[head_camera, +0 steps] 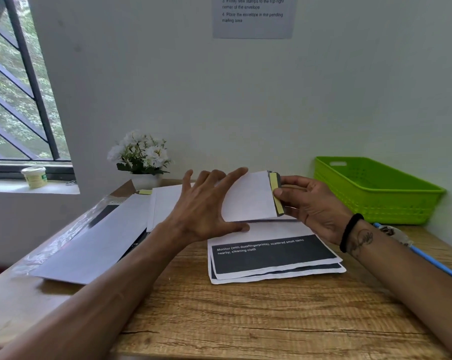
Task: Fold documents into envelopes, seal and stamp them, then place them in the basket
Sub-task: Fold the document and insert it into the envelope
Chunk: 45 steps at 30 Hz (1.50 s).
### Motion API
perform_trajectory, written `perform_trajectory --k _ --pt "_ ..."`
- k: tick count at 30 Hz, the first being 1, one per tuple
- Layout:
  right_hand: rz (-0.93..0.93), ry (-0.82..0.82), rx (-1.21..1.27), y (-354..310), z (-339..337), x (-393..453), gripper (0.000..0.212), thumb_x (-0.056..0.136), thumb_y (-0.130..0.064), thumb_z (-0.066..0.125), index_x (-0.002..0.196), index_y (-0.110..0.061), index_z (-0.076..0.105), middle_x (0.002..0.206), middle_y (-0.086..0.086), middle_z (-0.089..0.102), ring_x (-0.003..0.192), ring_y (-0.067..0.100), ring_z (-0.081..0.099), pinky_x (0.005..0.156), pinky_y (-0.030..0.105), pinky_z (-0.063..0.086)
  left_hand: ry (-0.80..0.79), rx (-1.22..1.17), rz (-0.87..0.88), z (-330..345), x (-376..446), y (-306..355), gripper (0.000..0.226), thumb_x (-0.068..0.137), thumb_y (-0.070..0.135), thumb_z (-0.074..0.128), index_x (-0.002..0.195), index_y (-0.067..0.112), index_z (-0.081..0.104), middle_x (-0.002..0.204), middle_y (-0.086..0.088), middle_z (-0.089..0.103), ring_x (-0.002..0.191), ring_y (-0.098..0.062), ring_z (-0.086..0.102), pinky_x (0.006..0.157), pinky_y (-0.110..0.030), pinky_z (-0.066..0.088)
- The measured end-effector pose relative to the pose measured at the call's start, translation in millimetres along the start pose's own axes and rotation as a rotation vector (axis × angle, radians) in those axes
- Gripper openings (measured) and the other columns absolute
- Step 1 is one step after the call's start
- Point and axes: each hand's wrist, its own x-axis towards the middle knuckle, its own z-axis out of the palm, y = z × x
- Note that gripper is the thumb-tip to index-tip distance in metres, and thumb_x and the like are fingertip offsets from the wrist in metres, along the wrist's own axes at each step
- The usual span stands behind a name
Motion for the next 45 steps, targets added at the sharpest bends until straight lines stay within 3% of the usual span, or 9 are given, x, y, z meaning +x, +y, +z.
perform_trajectory --k 4,12,16,21,28,35,38,41,45 --pt "-0.002 -0.001 -0.025 0.2 1.1 -1.5 0.032 0.084 0.003 0.076 0.114 -0.004 0.07 0.101 0.013 0.079 0.083 0.02 0.076 0.067 0.028 0.06 0.049 -0.047 0.029 2.3 0.6 -1.6 0.105 0.074 0.087 0.059 0.161 0.043 0.018 0.141 0.001 0.049 0.133 -0.023 0.043 0.12 -0.062 0.024" --pt "0.028 -0.046 0.027 -1.5 -1.3 -1.4 0.045 0.076 -0.004 0.081 0.12 -0.004 0.068 0.108 0.014 0.078 0.088 0.022 0.075 0.071 0.031 0.061 0.222 -0.109 0.109 -0.4 2.3 2.2 0.095 0.079 0.076 0.067 0.158 0.037 0.032 0.131 0.002 0.052 0.12 -0.017 0.045 0.113 -0.051 0.035" --pt "0.059 -0.069 0.058 -1.8 -1.6 -0.9 0.044 0.077 -0.003 0.078 0.12 -0.004 0.068 0.106 0.012 0.077 0.087 0.022 0.075 0.071 0.031 0.061 0.269 -0.079 0.143 -4.9 2.6 3.0 0.096 0.078 0.074 0.068 0.158 0.034 0.034 0.132 0.0 0.051 0.122 -0.019 0.044 0.114 -0.054 0.032" --pt "0.06 -0.055 0.125 -4.4 -3.6 -0.3 0.045 0.077 -0.004 0.076 0.121 -0.007 0.069 0.108 0.008 0.077 0.09 0.021 0.074 0.071 0.032 0.061 0.168 0.015 0.045 -4.6 0.2 -7.3 0.111 0.072 0.08 0.067 0.163 0.039 0.018 0.141 0.0 0.046 0.137 -0.023 0.039 0.122 -0.067 0.01" --pt "0.085 -0.085 0.148 -6.2 -2.6 -2.9 0.043 0.082 -0.003 0.071 0.125 -0.01 0.069 0.109 0.006 0.076 0.088 0.019 0.074 0.071 0.031 0.061 0.227 -0.051 0.077 -6.2 -0.1 -9.1 0.099 0.071 0.059 0.072 0.158 0.035 0.031 0.125 0.003 0.05 0.121 -0.019 0.045 0.116 -0.054 0.028" --pt "0.119 -0.112 0.256 -10.5 -4.9 -1.0 0.043 0.082 -0.003 0.069 0.125 -0.007 0.068 0.111 0.009 0.076 0.089 0.018 0.075 0.078 0.03 0.063 0.3 -0.129 0.087 -6.9 0.3 -9.4 0.093 0.073 0.055 0.078 0.155 0.03 0.04 0.126 0.003 0.052 0.117 -0.018 0.045 0.112 -0.044 0.032" --pt "0.108 -0.042 0.171 -8.2 -5.7 0.7 0.048 0.079 -0.003 0.074 0.126 0.0 0.067 0.111 0.013 0.075 0.092 0.023 0.073 0.083 0.033 0.064 0.315 -0.107 0.086 -8.8 0.7 -9.4 0.092 0.072 0.055 0.076 0.154 0.03 0.042 0.126 0.003 0.054 0.117 -0.019 0.047 0.112 -0.045 0.032" --pt "0.05 0.04 0.01 -6.1 -4.0 -2.4 0.04 0.078 0.002 0.078 0.117 0.002 0.069 0.1 0.015 0.078 0.087 0.026 0.073 0.07 0.029 0.062 0.271 -0.054 0.098 -6.9 0.0 -10.4 0.094 0.071 0.057 0.074 0.154 0.032 0.04 0.124 0.003 0.053 0.118 -0.02 0.047 0.112 -0.05 0.032" --pt "-0.104 0.161 -0.27 -6.8 1.1 -7.9 0.037 0.072 -0.002 0.089 0.105 -0.002 0.072 0.089 0.016 0.078 0.071 0.019 0.071 0.065 0.028 0.061 0.243 -0.028 0.113 -4.7 -0.3 -10.6 0.092 0.073 0.06 0.071 0.155 0.032 0.039 0.125 0.002 0.052 0.118 -0.02 0.046 0.114 -0.05 0.03"
